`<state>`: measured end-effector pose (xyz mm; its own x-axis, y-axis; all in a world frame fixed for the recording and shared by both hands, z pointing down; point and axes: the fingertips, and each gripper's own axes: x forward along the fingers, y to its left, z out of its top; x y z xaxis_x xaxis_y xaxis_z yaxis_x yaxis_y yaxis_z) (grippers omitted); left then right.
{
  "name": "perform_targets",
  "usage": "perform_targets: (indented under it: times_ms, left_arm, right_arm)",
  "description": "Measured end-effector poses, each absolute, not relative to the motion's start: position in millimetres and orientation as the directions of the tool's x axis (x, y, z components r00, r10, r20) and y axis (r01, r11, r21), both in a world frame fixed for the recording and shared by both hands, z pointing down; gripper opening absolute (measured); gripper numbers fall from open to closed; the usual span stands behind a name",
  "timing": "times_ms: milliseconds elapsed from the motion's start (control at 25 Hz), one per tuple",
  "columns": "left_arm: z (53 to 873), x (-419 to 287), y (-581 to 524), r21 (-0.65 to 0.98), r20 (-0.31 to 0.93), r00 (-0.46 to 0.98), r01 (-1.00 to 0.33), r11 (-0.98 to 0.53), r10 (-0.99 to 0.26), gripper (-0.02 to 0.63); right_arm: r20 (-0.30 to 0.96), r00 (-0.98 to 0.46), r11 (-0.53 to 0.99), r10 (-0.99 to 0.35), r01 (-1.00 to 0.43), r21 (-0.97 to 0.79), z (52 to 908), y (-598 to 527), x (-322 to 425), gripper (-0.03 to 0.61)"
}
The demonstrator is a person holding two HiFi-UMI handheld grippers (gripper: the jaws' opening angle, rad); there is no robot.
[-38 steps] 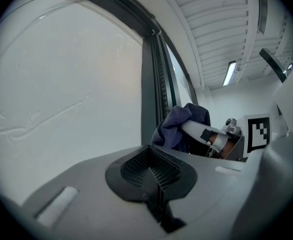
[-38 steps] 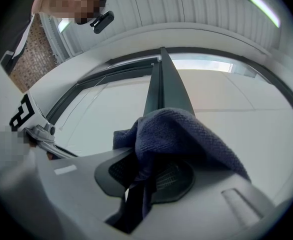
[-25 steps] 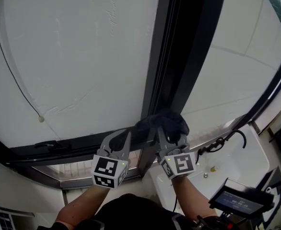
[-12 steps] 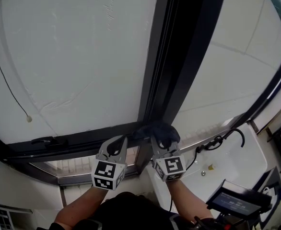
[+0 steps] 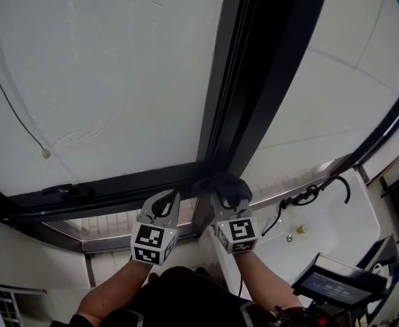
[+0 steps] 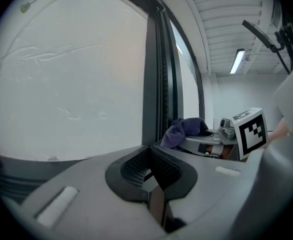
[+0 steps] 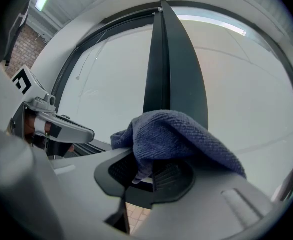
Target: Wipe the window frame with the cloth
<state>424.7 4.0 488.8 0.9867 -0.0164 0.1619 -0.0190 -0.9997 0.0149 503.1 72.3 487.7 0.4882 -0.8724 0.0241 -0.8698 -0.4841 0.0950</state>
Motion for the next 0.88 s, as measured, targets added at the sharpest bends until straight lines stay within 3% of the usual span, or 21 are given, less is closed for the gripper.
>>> perform_targets:
  times_ms: [880]
  left_arm:
    - [525.1, 415.4, 4.7, 0.032, 0.251, 0.964, -0.103, -0.994, -0.091, -0.006]
  right_arm:
    - [0.136, 0.393, -0.387, -0.909, -0.919, 0.075, 538.0, 73.2, 496.4, 0.071]
